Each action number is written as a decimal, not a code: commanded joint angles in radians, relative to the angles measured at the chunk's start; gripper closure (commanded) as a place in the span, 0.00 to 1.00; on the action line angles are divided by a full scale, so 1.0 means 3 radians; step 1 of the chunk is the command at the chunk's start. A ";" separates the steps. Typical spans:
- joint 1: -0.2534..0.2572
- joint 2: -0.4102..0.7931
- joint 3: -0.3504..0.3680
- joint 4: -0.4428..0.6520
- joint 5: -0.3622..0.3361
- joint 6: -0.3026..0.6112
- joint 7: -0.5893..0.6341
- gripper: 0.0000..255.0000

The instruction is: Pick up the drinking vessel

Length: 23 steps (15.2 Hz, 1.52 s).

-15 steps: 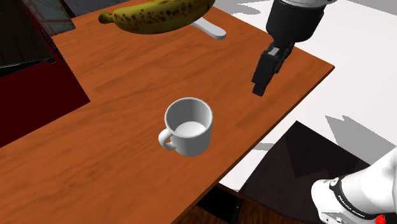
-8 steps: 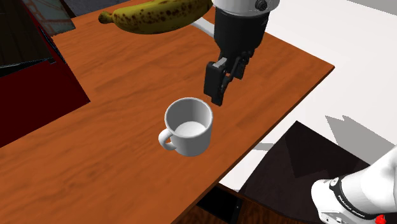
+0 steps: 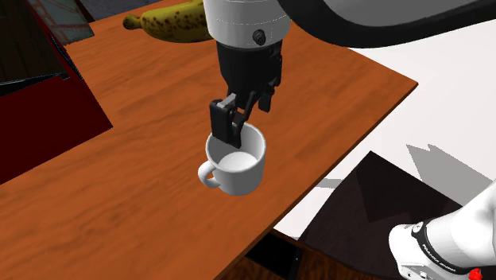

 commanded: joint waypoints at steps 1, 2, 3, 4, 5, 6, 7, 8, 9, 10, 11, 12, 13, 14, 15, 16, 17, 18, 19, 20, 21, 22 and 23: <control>0.0001 -0.0007 0.0000 -0.0086 0.0002 0.0080 -0.0004 0.00; 0.0001 -0.0010 0.0001 -0.0133 0.0003 0.0125 -0.0005 0.00; 0.0002 -0.0012 0.0002 -0.0181 0.0004 0.0170 -0.0006 0.00; 0.0002 -0.0013 0.0002 -0.0207 0.0005 0.0196 -0.0006 0.00; 0.0002 -0.0014 0.0002 -0.0208 0.0005 0.0196 -0.0007 0.00; 0.0003 -0.0011 0.0004 -0.0207 0.0005 0.0198 -0.0004 1.00; 0.0004 -0.0017 0.0004 -0.0215 0.0007 0.0200 -0.0003 1.00; 0.0005 -0.0017 0.0005 -0.0215 0.0007 0.0200 -0.0002 1.00; 0.0005 -0.0017 0.0005 -0.0215 0.0007 0.0200 -0.0003 1.00; 0.0005 -0.0018 0.0005 -0.0216 0.0007 0.0200 -0.0002 1.00; 0.0005 -0.0018 0.0005 -0.0216 0.0007 0.0200 -0.0002 1.00; 0.0005 -0.0019 0.0005 -0.0216 0.0007 0.0200 -0.0003 1.00; 0.0005 -0.0018 0.0005 -0.0216 0.0007 0.0200 -0.0002 1.00; 0.0005 -0.0019 0.0005 -0.0216 0.0007 0.0200 -0.0002 1.00; 0.0003 -0.0013 0.0002 -0.0207 0.0005 0.0196 -0.0006 1.00; 0.0002 -0.0012 0.0001 -0.0161 0.0004 0.0151 -0.0006 1.00; 0.0001 -0.0010 0.0001 -0.0114 0.0003 0.0106 -0.0005 1.00; 0.0001 -0.0006 0.0000 -0.0065 0.0001 0.0061 -0.0003 1.00; 0.0000 -0.0002 0.0000 -0.0016 0.0000 0.0016 -0.0001 1.00; -0.0001 0.0003 -0.0001 0.0034 -0.0002 -0.0030 0.0000 1.00; -0.0001 0.0009 -0.0001 0.0085 -0.0004 -0.0075 0.0002 1.00; -0.0001 0.0015 -0.0001 0.0137 -0.0007 -0.0121 0.0004 1.00; -0.0002 0.0023 -0.0001 0.0190 -0.0009 -0.0167 0.0007 1.00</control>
